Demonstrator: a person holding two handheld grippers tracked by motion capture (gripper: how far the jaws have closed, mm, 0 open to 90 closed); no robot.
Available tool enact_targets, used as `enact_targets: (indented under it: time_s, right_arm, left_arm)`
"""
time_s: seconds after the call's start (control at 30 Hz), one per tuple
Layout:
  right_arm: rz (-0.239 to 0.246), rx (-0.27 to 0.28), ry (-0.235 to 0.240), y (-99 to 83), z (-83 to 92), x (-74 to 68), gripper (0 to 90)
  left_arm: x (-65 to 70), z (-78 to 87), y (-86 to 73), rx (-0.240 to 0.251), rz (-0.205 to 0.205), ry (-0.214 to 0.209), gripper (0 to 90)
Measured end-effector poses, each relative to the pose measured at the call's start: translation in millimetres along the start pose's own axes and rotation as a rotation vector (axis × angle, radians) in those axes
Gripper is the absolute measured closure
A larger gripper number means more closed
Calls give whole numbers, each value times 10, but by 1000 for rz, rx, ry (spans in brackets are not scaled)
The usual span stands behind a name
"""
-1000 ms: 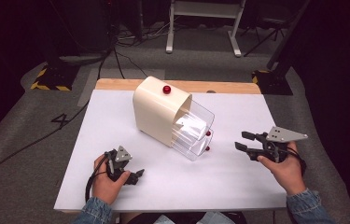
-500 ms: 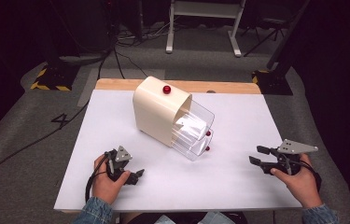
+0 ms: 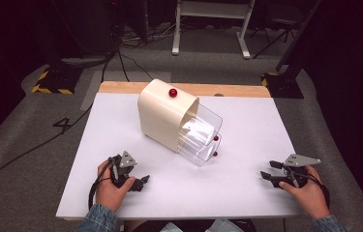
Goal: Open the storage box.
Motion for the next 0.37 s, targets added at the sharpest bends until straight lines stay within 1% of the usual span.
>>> enact_targets:
  time_s: [0.03,0.07,0.1,0.13,0.27,0.37]
  right_arm:
    - [-6,-7,1,-62,-43,-8,323]
    - [-12,-3,6,-61,-38,-6,312]
    - [-8,-2,13,-63,-41,-9,292]
    - [1,-4,11,-62,-47,-17,289]
    - [5,0,8,-65,-47,-21,289]
    - [5,3,6,-68,-47,-24,289]
  left_arm:
    - [-2,2,0,1,-4,4,85]
    - [2,1,-1,3,-2,4,85]
    - [3,3,-2,6,-5,12,86]
    - [5,3,-2,8,-8,13,88]
    - [5,4,-2,5,-4,14,88]
    - [23,9,-6,13,-16,24,88]
Point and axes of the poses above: each handheld gripper's, and its own axes: z roughly backward along the jaws, y roughly out of its top, x roughly to its right, the point moved 6 cm from there along -z, roughly forward along the jaws, and after that the axes turned 15 degrees about z, right-handed, at the moved point
